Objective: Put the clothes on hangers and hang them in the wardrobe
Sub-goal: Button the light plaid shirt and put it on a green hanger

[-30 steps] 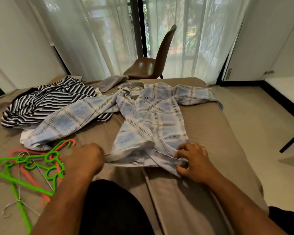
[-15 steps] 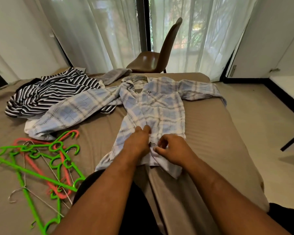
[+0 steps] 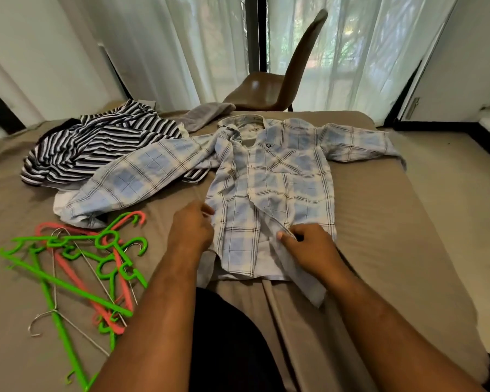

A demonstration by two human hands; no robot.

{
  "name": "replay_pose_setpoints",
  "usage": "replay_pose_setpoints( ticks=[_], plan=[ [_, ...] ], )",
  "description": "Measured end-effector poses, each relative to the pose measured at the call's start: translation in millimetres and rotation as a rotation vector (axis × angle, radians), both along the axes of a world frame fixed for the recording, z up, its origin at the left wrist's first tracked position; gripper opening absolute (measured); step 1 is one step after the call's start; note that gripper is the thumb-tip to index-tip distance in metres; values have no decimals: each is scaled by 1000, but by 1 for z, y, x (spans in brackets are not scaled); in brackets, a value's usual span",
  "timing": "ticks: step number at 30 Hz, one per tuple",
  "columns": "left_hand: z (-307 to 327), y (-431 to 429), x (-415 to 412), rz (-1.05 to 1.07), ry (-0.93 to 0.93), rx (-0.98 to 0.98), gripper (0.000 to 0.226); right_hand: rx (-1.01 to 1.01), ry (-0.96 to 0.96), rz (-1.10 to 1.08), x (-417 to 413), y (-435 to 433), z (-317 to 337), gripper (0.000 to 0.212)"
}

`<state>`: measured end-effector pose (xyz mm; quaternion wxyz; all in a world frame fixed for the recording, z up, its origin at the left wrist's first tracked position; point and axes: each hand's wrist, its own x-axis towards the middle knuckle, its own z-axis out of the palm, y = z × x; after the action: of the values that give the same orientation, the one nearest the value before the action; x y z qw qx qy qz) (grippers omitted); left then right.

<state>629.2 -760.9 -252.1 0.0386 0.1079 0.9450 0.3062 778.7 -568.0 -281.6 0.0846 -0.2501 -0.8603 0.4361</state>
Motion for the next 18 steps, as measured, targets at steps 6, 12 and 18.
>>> replay_pose_setpoints(
  ticks=[6, 12, 18],
  plan=[
    [-23, 59, 29, -306, -163, -174, 43, -588, 228, -233, 1, 7, 22, 24],
    [-34, 78, 26, -224, -110, -331, 30, -890, 316, -404, 12, 33, 40, 14],
    [0, 54, 28, -180, -248, 202, 6, -459, 456, -502, 52, 57, 72, 17]
  ],
)
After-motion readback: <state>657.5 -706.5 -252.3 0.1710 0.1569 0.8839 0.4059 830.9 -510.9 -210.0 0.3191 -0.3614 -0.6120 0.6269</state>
